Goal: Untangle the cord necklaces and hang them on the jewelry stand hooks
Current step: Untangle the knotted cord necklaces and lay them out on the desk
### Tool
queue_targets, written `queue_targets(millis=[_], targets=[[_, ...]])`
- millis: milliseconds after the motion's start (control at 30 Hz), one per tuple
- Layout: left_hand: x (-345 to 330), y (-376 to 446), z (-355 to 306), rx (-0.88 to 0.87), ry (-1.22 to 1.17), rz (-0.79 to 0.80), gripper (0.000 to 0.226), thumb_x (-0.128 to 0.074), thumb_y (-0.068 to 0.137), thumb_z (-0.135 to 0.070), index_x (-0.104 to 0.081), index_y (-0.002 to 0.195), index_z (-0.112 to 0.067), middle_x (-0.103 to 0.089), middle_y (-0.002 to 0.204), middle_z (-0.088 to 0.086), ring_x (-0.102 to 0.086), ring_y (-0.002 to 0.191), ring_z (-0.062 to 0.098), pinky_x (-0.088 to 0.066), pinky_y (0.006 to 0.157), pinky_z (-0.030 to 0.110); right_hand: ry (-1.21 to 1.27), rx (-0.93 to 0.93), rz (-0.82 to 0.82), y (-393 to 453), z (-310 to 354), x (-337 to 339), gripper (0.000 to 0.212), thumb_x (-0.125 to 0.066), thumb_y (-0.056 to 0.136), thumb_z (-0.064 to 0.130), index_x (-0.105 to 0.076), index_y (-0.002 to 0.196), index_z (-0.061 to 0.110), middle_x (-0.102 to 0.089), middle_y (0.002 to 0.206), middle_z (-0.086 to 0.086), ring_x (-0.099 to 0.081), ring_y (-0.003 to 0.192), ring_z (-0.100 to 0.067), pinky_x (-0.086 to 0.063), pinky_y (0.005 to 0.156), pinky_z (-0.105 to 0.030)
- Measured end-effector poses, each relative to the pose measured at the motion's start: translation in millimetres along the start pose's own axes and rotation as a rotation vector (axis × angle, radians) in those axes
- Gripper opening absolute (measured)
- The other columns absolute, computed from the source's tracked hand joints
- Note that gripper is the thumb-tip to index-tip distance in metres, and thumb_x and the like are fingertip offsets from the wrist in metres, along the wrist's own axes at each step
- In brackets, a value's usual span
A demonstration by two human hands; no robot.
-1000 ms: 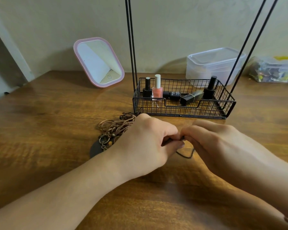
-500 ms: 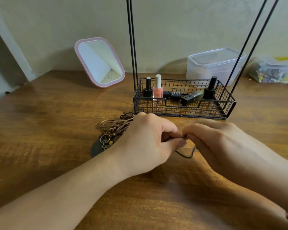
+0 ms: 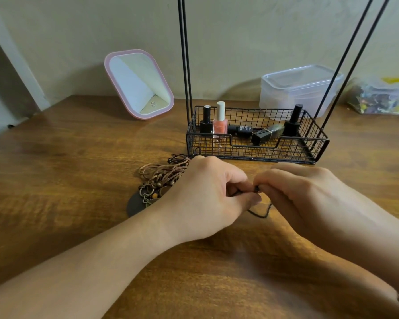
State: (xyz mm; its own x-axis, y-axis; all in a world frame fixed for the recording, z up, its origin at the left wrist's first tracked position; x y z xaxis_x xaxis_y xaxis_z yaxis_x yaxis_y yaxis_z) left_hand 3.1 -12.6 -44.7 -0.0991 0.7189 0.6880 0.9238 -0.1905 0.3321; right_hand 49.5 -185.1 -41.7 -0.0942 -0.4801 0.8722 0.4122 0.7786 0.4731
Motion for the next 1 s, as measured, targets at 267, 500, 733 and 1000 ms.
queue_targets(millis=[267,500,733,1000], targets=[[2.4,1.3,1.3,0.031,0.001,-0.019,0.006,-0.076,0.086,-0.026,-0.08,0.086,-0.023,-0.069,0.065,-0.013,-0.065,0.065,0.003,-0.048,0.055,0.011,-0.017,-0.003,-0.004,0.1,0.2,2.4,0.017,-0.056,0.09,0.015,-0.07,0.097,0.012,-0.063,0.082,0.001,-0.061,0.06,-0.017,-0.054,0.047,-0.027],[1.1,0.7,2.4,0.014,0.024,-0.012,0.008,-0.075,0.086,-0.025,-0.081,0.087,-0.02,-0.071,0.068,-0.009,-0.065,0.065,0.008,-0.053,0.057,0.026,-0.062,0.027,0.012,-0.3,1.1,-2.0,0.015,-0.058,0.087,0.01,-0.071,0.095,0.011,-0.062,0.077,-0.002,-0.06,0.056,-0.022,-0.052,0.043,-0.03],[-0.4,0.9,1.3,-0.004,0.053,0.003,0.009,-0.076,0.085,-0.028,-0.081,0.085,-0.021,-0.07,0.066,-0.008,-0.064,0.065,0.009,-0.05,0.057,0.024,-0.077,0.012,0.033,0.8,0.7,-3.8,0.014,-0.072,0.083,-0.001,-0.072,0.092,0.009,-0.062,0.075,-0.004,-0.059,0.053,-0.024,-0.05,0.041,-0.028],[0.4,1.9,3.3,0.011,0.008,-0.036,0.009,-0.074,0.087,-0.03,-0.08,0.089,-0.023,-0.068,0.069,-0.015,-0.063,0.069,0.003,-0.044,0.056,0.01,0.02,-0.104,-0.058,0.9,-4.8,-1.7,0.017,-0.054,0.095,0.019,-0.07,0.096,0.013,-0.063,0.082,0.003,-0.061,0.064,-0.018,-0.055,0.051,-0.034]])
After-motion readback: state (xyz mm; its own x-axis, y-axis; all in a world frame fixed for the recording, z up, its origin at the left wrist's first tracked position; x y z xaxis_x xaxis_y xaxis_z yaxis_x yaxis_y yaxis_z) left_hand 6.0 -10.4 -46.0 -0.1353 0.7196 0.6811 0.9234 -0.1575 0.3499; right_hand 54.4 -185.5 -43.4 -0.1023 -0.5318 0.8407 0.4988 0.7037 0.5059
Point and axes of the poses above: each hand's wrist, its own y-axis towards the middle knuckle, its own x-axis out of the back of the hand, z = x × y, the point moved 2 cm from there along y, towards the middle knuckle
